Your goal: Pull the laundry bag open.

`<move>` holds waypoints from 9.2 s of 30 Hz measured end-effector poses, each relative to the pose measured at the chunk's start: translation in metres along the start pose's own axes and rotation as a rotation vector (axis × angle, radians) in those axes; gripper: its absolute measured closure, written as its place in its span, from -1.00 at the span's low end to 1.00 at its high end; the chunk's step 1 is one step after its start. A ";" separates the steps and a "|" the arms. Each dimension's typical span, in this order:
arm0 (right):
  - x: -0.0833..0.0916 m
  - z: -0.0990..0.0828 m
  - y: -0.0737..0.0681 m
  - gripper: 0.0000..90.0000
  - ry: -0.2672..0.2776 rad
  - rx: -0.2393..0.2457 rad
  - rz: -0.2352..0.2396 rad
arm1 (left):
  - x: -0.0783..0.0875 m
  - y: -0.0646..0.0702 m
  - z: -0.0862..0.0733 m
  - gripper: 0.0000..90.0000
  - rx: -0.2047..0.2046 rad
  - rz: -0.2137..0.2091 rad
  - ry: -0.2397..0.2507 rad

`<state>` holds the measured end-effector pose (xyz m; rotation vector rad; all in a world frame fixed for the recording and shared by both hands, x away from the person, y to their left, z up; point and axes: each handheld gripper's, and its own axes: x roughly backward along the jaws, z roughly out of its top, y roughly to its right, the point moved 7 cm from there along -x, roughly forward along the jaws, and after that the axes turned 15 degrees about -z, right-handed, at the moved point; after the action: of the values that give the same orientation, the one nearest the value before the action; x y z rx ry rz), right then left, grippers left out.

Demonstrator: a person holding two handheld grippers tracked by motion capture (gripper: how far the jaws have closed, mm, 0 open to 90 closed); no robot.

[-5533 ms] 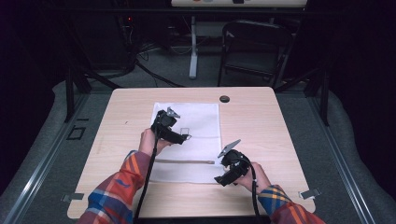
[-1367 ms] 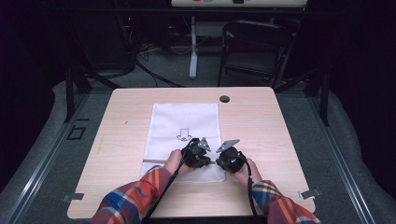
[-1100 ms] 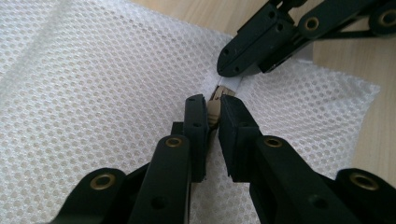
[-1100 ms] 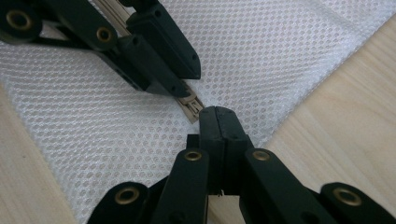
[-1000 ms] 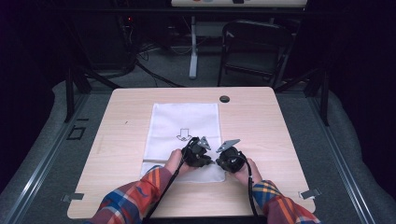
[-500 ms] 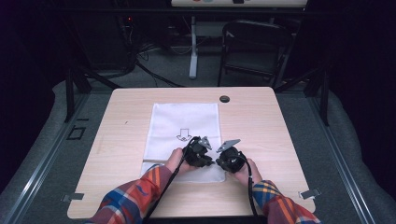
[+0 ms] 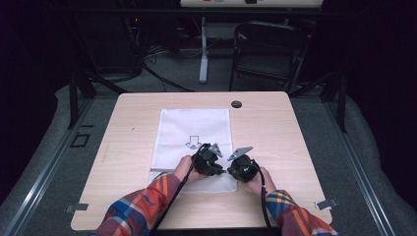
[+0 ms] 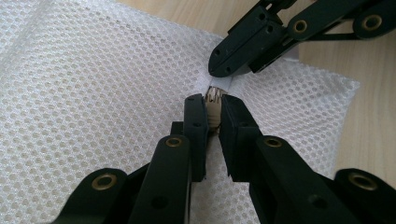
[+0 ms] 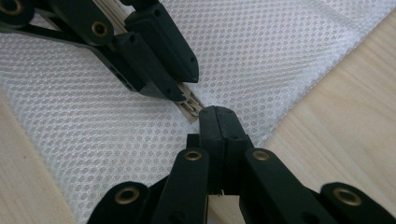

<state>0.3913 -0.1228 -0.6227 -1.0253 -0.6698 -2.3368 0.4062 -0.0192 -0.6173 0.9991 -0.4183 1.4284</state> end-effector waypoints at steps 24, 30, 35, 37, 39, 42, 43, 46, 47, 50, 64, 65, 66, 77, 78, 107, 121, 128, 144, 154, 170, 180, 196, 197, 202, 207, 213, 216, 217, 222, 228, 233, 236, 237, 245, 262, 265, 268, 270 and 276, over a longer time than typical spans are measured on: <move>0.000 0.000 0.001 1.00 -0.004 -0.013 0.009 | -0.005 -0.003 0.003 0.80 0.004 -0.023 0.035; 0.000 0.000 0.001 1.00 -0.005 -0.017 0.003 | -0.002 0.000 0.007 0.81 0.021 -0.011 0.021; 0.000 0.000 0.000 1.00 -0.004 -0.024 0.012 | -0.002 0.000 0.007 0.81 0.024 -0.005 0.018; 0.000 -0.001 0.001 1.00 -0.004 -0.024 0.010 | -0.002 0.001 0.007 0.81 0.026 -0.001 0.010; 0.000 -0.001 0.001 1.00 -0.007 -0.019 0.005 | -0.002 0.001 0.007 0.81 0.029 0.000 0.011; 0.000 -0.001 0.000 1.00 -0.004 -0.025 0.010 | -0.002 0.000 0.006 0.81 0.038 -0.001 0.008; 0.000 -0.001 0.000 1.00 -0.004 -0.025 0.010 | -0.002 0.000 0.006 0.81 0.039 -0.001 0.008; 0.000 -0.001 0.000 1.00 -0.004 -0.025 0.009 | -0.001 0.000 0.005 0.81 0.051 -0.003 0.010; 0.000 -0.001 0.000 1.00 -0.004 -0.025 0.008 | -0.001 0.000 0.005 0.81 0.055 -0.004 0.013; 0.000 -0.001 0.001 1.00 -0.008 -0.018 0.004 | 0.000 0.000 0.005 0.81 0.057 -0.004 0.013; 0.000 -0.001 0.000 1.00 -0.005 -0.023 0.009 | 0.003 -0.001 0.001 0.81 0.091 -0.013 0.025; 0.000 -0.001 0.001 1.00 -0.005 -0.024 0.010 | 0.003 -0.001 0.000 0.81 0.095 -0.019 0.023; 0.000 -0.001 0.000 1.00 -0.004 -0.024 0.009 | 0.003 -0.001 0.000 0.81 0.095 -0.018 0.024; 0.000 -0.001 0.002 1.00 -0.011 -0.015 0.001 | 0.009 -0.004 -0.004 0.81 0.122 -0.019 0.034; 0.000 -0.002 0.002 1.00 -0.011 -0.016 0.002 | 0.011 -0.006 -0.006 0.81 0.121 -0.012 0.033; 0.000 -0.001 0.002 1.00 -0.015 -0.015 0.002 | 0.029 -0.007 -0.026 0.81 0.171 -0.018 0.062; 0.000 -0.001 0.002 1.00 -0.014 -0.014 0.002 | 0.029 -0.007 -0.030 0.81 0.182 -0.029 0.052; 0.000 -0.001 0.002 1.00 -0.012 -0.017 0.002 | 0.028 -0.005 -0.027 0.80 0.176 0.000 0.048; 0.000 -0.001 0.001 1.00 -0.009 -0.017 0.009 | 0.027 -0.007 -0.029 0.82 0.202 0.055 0.027; 0.000 -0.001 0.002 1.00 -0.011 -0.014 0.011 | 0.037 -0.006 -0.041 0.81 0.234 0.038 0.026; 0.000 -0.001 0.003 1.00 -0.010 -0.009 0.018 | 0.052 -0.008 -0.061 0.80 0.276 0.049 0.051; 0.000 -0.001 0.002 1.00 -0.010 -0.007 0.016 | 0.061 -0.009 -0.071 0.80 0.299 0.050 0.059; 0.000 -0.001 0.002 1.00 -0.011 -0.005 0.010 | 0.077 -0.013 -0.086 0.79 0.338 0.074 0.076; 0.000 -0.001 0.002 1.00 -0.012 -0.004 0.010 | 0.078 -0.013 -0.087 0.79 0.337 0.077 0.076; 0.000 -0.001 0.002 1.00 -0.012 -0.004 0.011 | 0.082 -0.014 -0.092 0.79 0.351 0.084 0.082; 0.000 0.000 0.002 1.00 -0.011 0.000 0.013 | 0.086 -0.014 -0.096 0.79 0.362 0.089 0.083; 0.000 0.000 0.002 1.00 -0.013 0.003 0.012 | 0.090 -0.015 -0.101 0.79 0.379 0.102 0.087; 0.000 0.000 0.002 1.00 -0.017 0.012 0.005 | 0.091 -0.015 -0.103 0.79 0.387 0.097 0.087; 0.000 0.000 0.002 1.00 -0.014 0.008 0.005 | 0.091 -0.015 -0.103 0.79 0.383 0.099 0.088; 0.000 0.000 0.002 1.00 -0.018 0.018 0.002 | 0.094 -0.015 -0.107 0.79 0.388 0.120 0.078; 0.000 0.000 0.002 1.00 -0.024 0.023 0.003 | 0.099 -0.015 -0.113 0.79 0.410 0.131 0.090; 0.000 0.001 0.002 1.00 -0.025 0.024 0.006 | 0.104 -0.014 -0.118 0.79 0.424 0.146 0.091; 0.000 0.001 0.002 1.00 -0.023 0.024 0.005 | 0.107 -0.014 -0.121 0.79 0.432 0.151 0.094; 0.000 0.001 0.002 1.00 -0.024 0.025 0.005 | 0.108 -0.014 -0.122 0.79 0.436 0.157 0.094; -0.001 0.001 0.001 1.00 -0.021 0.018 0.008 | 0.115 -0.013 -0.129 0.79 0.445 0.179 0.096; 0.000 0.001 0.002 1.00 -0.029 0.026 0.010 | 0.128 -0.013 -0.144 0.79 0.491 0.213 0.107; -0.001 0.001 0.001 1.00 -0.021 0.015 0.010 | 0.130 -0.013 -0.147 0.79 0.503 0.216 0.111; -0.001 0.001 0.001 1.00 -0.022 0.018 0.007 | 0.133 -0.012 -0.150 0.79 0.513 0.226 0.124; 0.000 0.001 0.002 1.00 -0.027 0.024 0.010 | 0.135 -0.012 -0.151 0.79 0.514 0.240 0.119; 0.000 0.001 0.002 1.00 -0.028 0.023 0.010 | 0.142 -0.012 -0.159 0.79 0.530 0.262 0.124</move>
<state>0.3933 -0.1235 -0.6219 -1.0502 -0.6993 -2.3045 0.3897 0.1927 -0.5998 1.2999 -0.0752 1.8827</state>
